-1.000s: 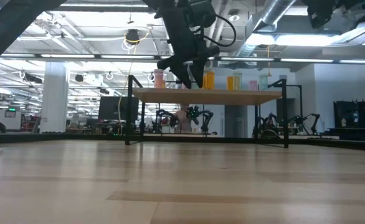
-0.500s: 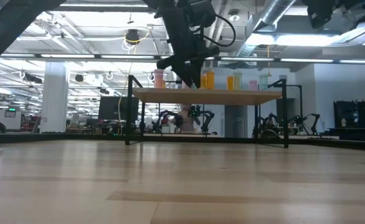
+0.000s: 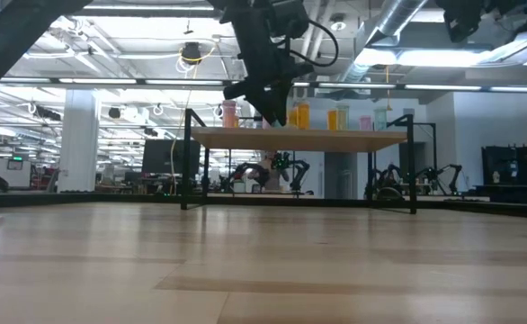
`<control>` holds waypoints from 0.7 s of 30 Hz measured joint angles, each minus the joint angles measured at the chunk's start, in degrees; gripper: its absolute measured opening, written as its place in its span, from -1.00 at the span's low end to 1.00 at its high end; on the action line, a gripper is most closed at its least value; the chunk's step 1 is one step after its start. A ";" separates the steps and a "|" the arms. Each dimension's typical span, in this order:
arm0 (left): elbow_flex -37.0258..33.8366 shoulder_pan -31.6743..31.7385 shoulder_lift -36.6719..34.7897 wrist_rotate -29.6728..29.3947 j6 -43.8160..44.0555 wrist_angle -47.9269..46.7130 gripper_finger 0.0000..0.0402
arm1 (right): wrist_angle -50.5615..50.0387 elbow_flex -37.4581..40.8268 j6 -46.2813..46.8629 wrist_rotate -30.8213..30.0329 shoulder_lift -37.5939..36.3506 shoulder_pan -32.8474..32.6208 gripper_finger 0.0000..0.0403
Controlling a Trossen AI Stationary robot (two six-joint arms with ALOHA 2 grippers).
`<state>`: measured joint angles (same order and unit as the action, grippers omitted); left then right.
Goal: Pick and place medicine bottles onto shelf by color
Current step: Put the small blue pill bottle on the shelf
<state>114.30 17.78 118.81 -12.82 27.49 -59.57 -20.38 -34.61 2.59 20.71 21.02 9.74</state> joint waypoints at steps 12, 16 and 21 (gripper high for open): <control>-0.26 -0.15 0.33 -0.02 0.04 -2.34 -0.35 | 0.00 0.02 0.02 0.02 0.00 0.00 0.27; -0.26 -0.13 0.33 -0.72 0.22 -2.20 -0.36 | 0.00 0.02 0.00 0.02 0.00 0.00 0.27; -0.26 -0.15 0.35 -1.18 0.15 -1.95 -0.51 | 0.00 0.02 0.00 0.02 0.00 0.00 0.27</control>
<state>114.04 17.63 119.15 -14.00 27.64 -61.52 -20.38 -34.59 2.59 20.73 21.02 9.74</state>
